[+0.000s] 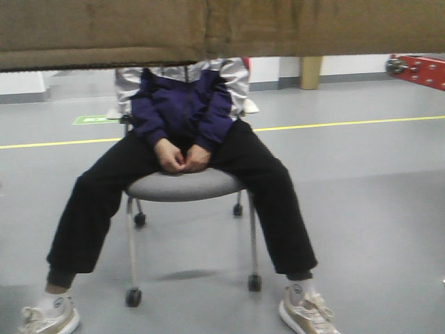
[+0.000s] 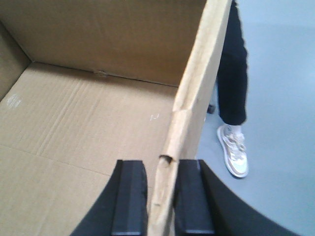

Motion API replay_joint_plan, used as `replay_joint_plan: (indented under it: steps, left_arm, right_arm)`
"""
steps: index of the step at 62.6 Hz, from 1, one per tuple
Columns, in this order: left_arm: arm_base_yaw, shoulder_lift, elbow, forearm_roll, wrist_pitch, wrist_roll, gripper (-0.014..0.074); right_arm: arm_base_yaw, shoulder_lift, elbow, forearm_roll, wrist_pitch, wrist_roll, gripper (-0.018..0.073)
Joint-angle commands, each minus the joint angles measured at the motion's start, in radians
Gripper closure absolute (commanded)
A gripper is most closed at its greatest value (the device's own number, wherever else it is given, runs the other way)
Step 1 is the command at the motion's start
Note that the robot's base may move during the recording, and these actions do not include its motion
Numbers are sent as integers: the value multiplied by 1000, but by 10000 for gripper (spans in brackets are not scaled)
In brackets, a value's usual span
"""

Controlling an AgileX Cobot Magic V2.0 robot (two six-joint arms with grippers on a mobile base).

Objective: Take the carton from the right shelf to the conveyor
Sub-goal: 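Hold the carton with both grippers while the base turns away, then carry the carton with both grippers toward the red conveyor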

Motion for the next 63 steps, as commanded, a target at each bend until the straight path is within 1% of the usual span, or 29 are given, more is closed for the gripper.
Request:
replay_joint_plan:
  steps: [1, 63]
  left_arm:
    - [-9, -7, -6, -33, -45, 8, 602]
    - [-9, -7, -6, -33, -45, 8, 602]
  right_arm:
    - [7, -10, -2, 31, -65, -27, 628]
    - [7, -10, -2, 31, -65, -27, 628]
